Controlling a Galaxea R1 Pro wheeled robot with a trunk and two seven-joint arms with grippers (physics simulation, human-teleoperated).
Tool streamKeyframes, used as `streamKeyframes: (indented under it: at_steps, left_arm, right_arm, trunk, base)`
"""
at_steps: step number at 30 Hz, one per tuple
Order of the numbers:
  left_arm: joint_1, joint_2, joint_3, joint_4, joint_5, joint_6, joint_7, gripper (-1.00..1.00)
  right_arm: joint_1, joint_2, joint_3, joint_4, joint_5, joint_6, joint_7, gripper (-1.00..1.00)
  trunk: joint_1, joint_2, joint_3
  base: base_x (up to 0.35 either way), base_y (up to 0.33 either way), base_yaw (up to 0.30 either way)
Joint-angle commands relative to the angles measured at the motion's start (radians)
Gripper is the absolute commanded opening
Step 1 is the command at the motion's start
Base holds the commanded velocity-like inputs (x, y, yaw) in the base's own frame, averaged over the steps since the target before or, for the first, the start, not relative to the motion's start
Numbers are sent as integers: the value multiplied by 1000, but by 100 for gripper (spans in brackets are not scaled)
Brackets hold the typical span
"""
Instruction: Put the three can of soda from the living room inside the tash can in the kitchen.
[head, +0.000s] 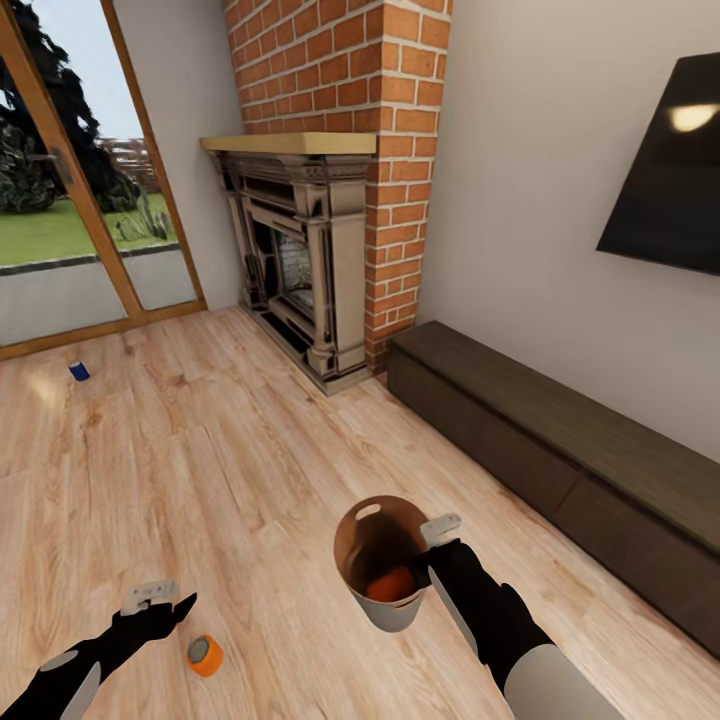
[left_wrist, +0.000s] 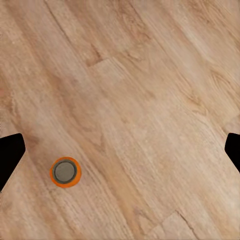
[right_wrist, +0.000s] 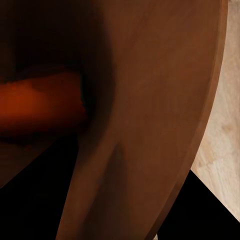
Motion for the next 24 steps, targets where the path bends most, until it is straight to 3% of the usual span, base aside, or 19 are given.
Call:
streamKeyframes:
  at_steps: [1,15,18,21,23,24]
  left_arm:
    - [0,0,1,0,0,0,0,100]
    - [0,0,3,0,0,-1,1,100]
    - [0,0,19,1,-1,-2,1,100]
    - [0,0,33,2,-2,-6,45,100]
    - [0,-10,29,24,-2,-37,208,100]
    - [0,-17,27,31,-2,-41,232,100]
  right_arm:
    - [0,0,0,-1,-3,-1,2,-100]
    - [0,0,1,-1,-3,-1,2,-100]
    - [0,0,1,-1,-3,-1,2,-100]
    - [0,0,1,-1,-3,-1,2,-100]
    - [0,0,1,-1,-3,-1,2,-100]
    - [0,0,1,-1,-3,-1,2,-100]
  trunk:
    - [0,0,0]
    - [0,0,0]
    - [0,0,0]
    - [0,0,0]
    - [0,0,0]
    - [0,0,0]
  base:
    - [108,55,0]
    - [37,92,0]
    - [5,17,0]
    - [2,5,0]
    - [1,2,0]
    - [0,1,0]
